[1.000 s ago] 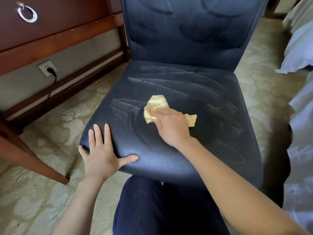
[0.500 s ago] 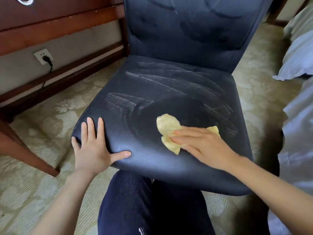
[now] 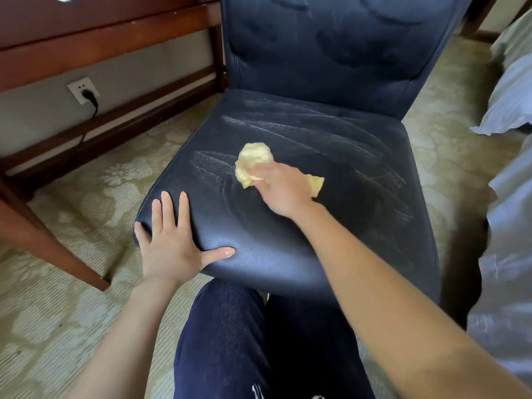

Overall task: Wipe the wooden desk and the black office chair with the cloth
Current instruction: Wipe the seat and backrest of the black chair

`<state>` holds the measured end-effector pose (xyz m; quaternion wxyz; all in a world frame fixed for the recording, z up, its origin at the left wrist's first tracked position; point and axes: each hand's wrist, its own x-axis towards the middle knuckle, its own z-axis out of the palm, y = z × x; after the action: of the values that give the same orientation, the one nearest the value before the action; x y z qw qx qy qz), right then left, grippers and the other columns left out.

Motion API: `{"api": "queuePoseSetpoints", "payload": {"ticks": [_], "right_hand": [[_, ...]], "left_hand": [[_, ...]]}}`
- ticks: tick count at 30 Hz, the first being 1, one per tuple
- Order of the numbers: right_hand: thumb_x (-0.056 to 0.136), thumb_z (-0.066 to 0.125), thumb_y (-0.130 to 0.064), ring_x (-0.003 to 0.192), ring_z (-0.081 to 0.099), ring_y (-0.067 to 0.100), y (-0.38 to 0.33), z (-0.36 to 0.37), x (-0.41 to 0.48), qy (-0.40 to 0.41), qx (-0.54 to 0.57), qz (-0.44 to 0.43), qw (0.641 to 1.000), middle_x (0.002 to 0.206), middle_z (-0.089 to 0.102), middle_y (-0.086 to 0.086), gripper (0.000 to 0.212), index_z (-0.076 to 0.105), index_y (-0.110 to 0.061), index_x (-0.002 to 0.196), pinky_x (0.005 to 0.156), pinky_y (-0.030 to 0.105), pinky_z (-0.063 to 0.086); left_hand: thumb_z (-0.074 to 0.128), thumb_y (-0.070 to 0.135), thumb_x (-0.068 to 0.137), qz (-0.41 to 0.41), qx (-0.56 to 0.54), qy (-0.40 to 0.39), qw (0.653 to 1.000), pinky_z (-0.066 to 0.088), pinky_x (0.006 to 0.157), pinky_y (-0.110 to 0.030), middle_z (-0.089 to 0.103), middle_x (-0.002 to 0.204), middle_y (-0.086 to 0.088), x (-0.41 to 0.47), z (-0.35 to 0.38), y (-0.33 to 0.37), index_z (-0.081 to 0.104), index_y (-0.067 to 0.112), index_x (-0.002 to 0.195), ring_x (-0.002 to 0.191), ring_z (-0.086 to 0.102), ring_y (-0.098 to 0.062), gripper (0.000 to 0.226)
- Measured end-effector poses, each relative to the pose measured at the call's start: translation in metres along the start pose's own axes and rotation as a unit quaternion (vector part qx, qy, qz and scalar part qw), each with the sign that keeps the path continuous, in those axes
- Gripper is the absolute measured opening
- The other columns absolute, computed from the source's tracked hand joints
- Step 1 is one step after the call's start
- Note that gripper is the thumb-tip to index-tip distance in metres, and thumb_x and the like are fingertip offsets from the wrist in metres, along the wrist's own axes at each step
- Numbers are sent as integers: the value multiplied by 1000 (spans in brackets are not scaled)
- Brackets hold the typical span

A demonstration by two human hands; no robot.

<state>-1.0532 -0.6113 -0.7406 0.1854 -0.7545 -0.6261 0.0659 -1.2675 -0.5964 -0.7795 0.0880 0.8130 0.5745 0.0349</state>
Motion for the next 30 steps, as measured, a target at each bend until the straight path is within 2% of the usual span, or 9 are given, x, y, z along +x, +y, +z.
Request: {"api": "queuePoseSetpoints", "payload": {"ticks": [3, 6, 11, 14, 17, 19, 23, 26, 30], "right_hand": [[92, 54, -16, 95, 58, 29, -24, 6, -36, 21, 40, -89, 995, 100, 67, -1, 21, 70, -24, 102, 71, 37, 39], [91, 53, -13, 109, 56, 23, -17, 5, -80, 8, 32, -114, 993, 121, 64, -9, 31, 69, -28, 113, 85, 36, 40], [82, 53, -7, 115, 59, 20, 18, -3, -152, 74, -24, -90, 993, 121, 64, -11, 39, 72, -28, 108, 89, 33, 45], [79, 67, -8, 113, 59, 22, 51, -16, -168, 116, -40, -36, 992, 122, 64, -9, 38, 70, -27, 111, 93, 35, 44], [88, 63, -19, 111, 59, 25, 85, -33, -158, 124, -27, 5, 992, 121, 64, -5, 29, 68, -24, 116, 97, 38, 41], [86, 68, -13, 107, 60, 31, 107, -42, -142, 124, -18, 20, 992, 118, 67, 2, 29, 69, -18, 114, 95, 45, 45], [89, 65, -14, 114, 54, 34, 150, -57, -91, 93, -16, 88, 992, 124, 64, 3, 27, 68, -14, 116, 101, 46, 39], [95, 56, -21, 125, 48, 32, 174, -67, -52, 59, -9, 138, 989, 132, 58, 8, 31, 63, -14, 123, 103, 46, 36], [98, 49, -26, 123, 46, 34, 178, -67, -32, 57, 2, 191, 980, 132, 56, 12, 32, 59, -21, 128, 102, 48, 37]], "left_hand": [[25, 95, 37, 0, 7, 2, 1000, 2, 112, -58, -15, 159, -7, -2, -2, -1, -11, 23, 152, 146, -13, -20, 140], [28, 94, 38, -1, 2, -1, 1000, 1, 110, -62, -13, 160, -7, -2, -6, 0, -8, 23, 152, 146, -13, -19, 140], [34, 90, 41, 26, -30, -4, 999, -3, 109, -64, -10, 159, -13, -7, -10, 13, -3, 22, 153, 146, -15, -23, 136], [38, 90, 46, 111, -82, 18, 990, -4, 112, -58, -26, 156, -3, -18, -2, 39, -11, 29, 151, 142, -29, -21, 130], [35, 93, 53, 184, -103, 29, 977, -8, 112, -56, -36, 150, 5, -25, 12, 71, -19, 36, 146, 138, -36, -18, 121], [30, 94, 59, 209, -84, 41, 973, -8, 111, -58, -27, 156, 2, -29, 20, 86, -11, 33, 149, 142, -28, -21, 116], [24, 89, 70, 232, -9, 73, 970, 10, 108, -66, 12, 159, -10, -30, 29, 94, 27, 18, 150, 147, 2, -31, 107], [25, 88, 70, 238, 2, 86, 967, 13, 107, -66, 19, 158, -9, -26, 31, 94, 34, 20, 148, 146, 8, -31, 104], [29, 88, 67, 231, -1, 87, 969, 10, 109, -65, 25, 157, -4, -24, 30, 95, 37, 22, 147, 146, 16, -28, 104]]}}
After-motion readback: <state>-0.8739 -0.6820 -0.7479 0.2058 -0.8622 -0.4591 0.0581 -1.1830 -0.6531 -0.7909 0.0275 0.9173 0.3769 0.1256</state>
